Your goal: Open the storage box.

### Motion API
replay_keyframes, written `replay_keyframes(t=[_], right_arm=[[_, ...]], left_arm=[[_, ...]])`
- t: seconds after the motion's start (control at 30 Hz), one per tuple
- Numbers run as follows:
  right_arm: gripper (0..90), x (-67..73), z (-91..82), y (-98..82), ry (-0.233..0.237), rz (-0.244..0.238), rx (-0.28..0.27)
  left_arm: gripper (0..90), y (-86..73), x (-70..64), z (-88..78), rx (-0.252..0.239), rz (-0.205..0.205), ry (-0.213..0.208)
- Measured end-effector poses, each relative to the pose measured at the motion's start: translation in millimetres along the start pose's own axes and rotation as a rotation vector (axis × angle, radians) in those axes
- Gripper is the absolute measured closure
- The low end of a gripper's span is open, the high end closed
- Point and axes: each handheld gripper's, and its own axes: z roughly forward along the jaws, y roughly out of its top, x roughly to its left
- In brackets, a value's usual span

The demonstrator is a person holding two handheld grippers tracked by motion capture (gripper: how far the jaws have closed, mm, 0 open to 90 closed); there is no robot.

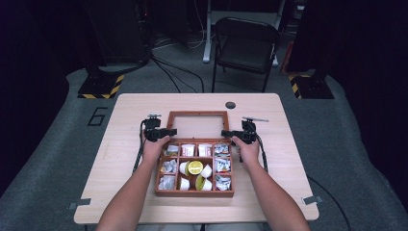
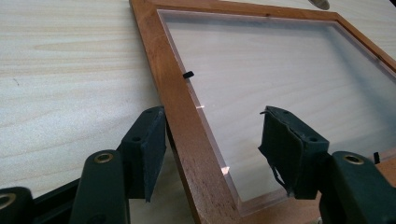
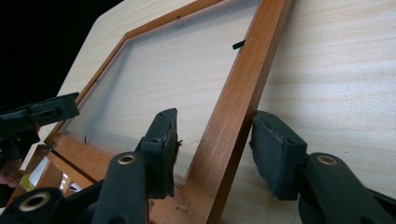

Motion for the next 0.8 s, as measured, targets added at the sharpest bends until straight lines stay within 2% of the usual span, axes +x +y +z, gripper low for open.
replay_keyframes(t=[0.13, 0.2, 0.3, 0.37, 0.43, 0.53, 0.57, 0.63, 0.67, 0.7, 0.73, 0.8], right_arm=[[47.7, 6.7, -2.3, -0.1, -0.045, -0.077, 0.006], [47.5, 8.4, -4.2, -0.1, -0.049, -0.092, 0.015], [47.5, 10.7, -9.4, 0.0, -0.078, -0.117, 0.018], [47.5, 12.5, -12.5, 0.0, -0.09, -0.148, 0.022], [47.5, 15.9, -15.1, -0.1, -0.095, -0.156, 0.023], [47.5, 20.3, -18.5, 0.5, -0.093, -0.174, 0.016], [47.5, 21.8, -19.2, 0.8, -0.09, -0.183, 0.009], [47.4, 25.5, -20.7, 1.7, -0.089, -0.188, 0.012], [47.4, 26.6, -20.7, 2.1, -0.089, -0.196, 0.008], [47.4, 28.9, -21.5, 2.2, -0.091, -0.184, 0.017], [47.4, 29.1, -21.4, 2.8, -0.088, -0.197, 0.011], [47.4, 31.2, -22.6, 3.1, -0.083, -0.202, 0.002]], left_arm=[[39.3, -0.1, -1.5, -2.6, 0.01, 0.014, 0.008], [38.8, -1.2, -2.3, -5.1, 0.016, 0.009, 0.009], [38.9, -1.7, -4.2, -9.9, 0.021, 0.021, 0.005], [38.9, -1.1, -4.6, -12.2, 0.019, 0.03, 0.006], [38.9, -1.1, -5.9, -14.2, 0.021, 0.018, 0.002], [38.9, -0.2, -7.2, -17.8, 0.019, 0.04, 0.004], [38.9, 0.0, -8.5, -19.1, 0.017, 0.03, 0.003], [38.9, 1.0, -8.7, -21.8, 0.01, 0.042, 0.0], [38.9, 1.4, -9.5, -22.7, 0.007, 0.034, -0.005], [38.9, 1.5, -10.1, -23.7, 0.007, 0.029, -0.007], [38.9, 1.5, -10.8, -24.8, 0.008, 0.027, -0.007], [38.9, 1.9, -12.0, -27.5, 0.005, 0.035, -0.009]])
